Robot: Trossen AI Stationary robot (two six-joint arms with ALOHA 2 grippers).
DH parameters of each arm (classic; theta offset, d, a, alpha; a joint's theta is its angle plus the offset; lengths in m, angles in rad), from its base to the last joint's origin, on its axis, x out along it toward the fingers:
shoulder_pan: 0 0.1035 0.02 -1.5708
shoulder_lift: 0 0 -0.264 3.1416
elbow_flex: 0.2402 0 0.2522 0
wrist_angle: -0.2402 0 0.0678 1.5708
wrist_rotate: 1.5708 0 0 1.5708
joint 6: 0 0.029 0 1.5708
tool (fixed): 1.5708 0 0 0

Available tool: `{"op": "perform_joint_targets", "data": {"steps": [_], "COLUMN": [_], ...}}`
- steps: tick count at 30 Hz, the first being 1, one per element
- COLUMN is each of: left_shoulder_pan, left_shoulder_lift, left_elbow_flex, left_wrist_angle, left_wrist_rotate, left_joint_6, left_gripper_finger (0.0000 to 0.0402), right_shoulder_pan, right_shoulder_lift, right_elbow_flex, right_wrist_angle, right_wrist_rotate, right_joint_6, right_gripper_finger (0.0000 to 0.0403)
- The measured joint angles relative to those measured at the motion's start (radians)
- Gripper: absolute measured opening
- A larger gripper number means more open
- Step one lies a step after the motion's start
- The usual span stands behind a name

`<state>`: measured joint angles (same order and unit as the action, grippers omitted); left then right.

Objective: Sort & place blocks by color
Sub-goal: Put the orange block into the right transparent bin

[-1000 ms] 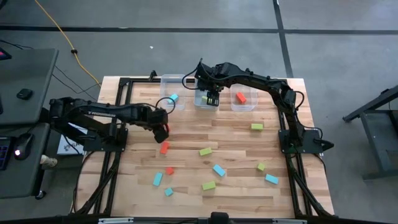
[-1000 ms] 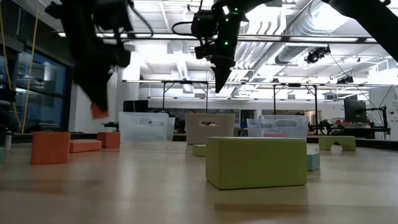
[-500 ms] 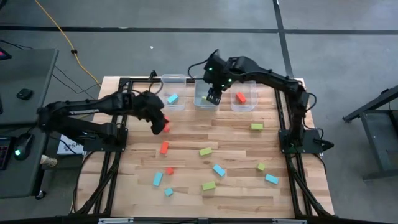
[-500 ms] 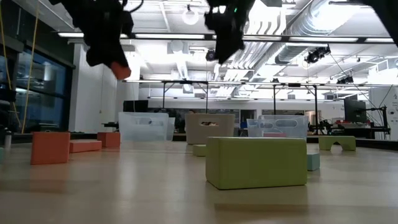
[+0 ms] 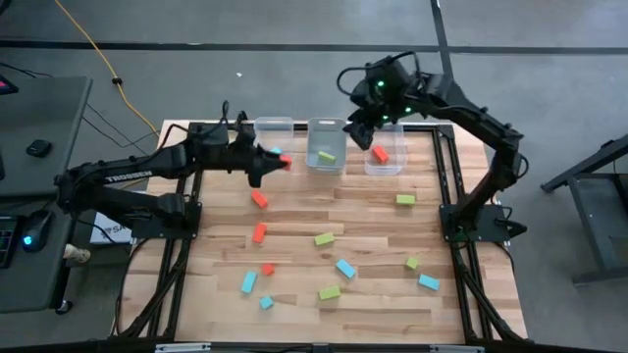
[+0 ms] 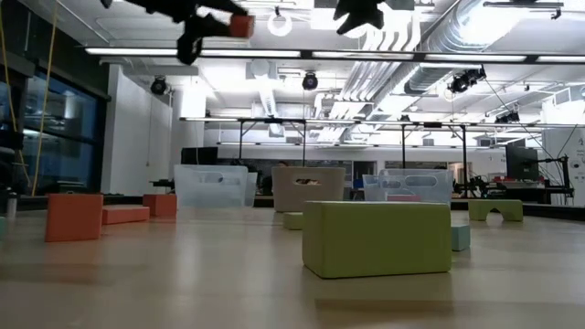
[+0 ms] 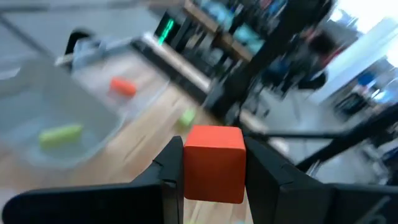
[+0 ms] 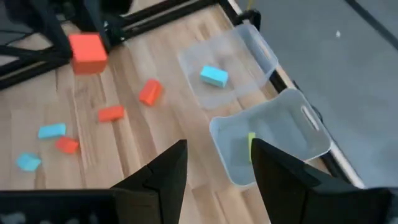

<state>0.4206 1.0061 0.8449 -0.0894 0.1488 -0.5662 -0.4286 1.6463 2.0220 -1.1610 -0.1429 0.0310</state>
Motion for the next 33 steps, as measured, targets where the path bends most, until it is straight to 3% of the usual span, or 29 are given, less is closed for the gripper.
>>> {"op": "perform_joint_targets", "data": {"steps": [8, 11, 21, 27, 33], "left_shoulder_pan": [0.005, 0.01, 0.08, 0.129, 0.139], "left_shoulder_lift": [0.033, 0.037, 0.037, 0.037, 0.052], "left_elbow_flex": [0.0, 0.0, 0.0, 0.0, 0.0], "left_wrist_angle": [0.258, 0.314, 0.523, 0.537, 0.535], "left_wrist_rotate": [0.033, 0.064, 0.188, 0.215, 0.233], "left_joint_6": [0.034, 0.088, 0.192, 0.202, 0.202], "left_gripper_finger": [0.0081, 0.0081, 0.0084, 0.0085, 0.0085], "right_shoulder_pan": [-0.029, -0.027, 0.031, 0.071, 0.079], "right_shoulder_lift": [-0.021, -0.021, -0.016, -0.015, 0.01], "right_elbow_flex": [0.0, 0.0, 0.0, 0.0, -0.002], "right_wrist_angle": [0.041, 0.071, 0.253, 0.369, 0.422], "right_wrist_rotate": [-0.269, -0.316, -0.325, -0.245, -0.253], "right_joint_6": [-0.17, -0.192, -0.186, -0.169, -0.107], "right_gripper_finger": [0.0169, 0.0169, 0.017, 0.017, 0.017]}}
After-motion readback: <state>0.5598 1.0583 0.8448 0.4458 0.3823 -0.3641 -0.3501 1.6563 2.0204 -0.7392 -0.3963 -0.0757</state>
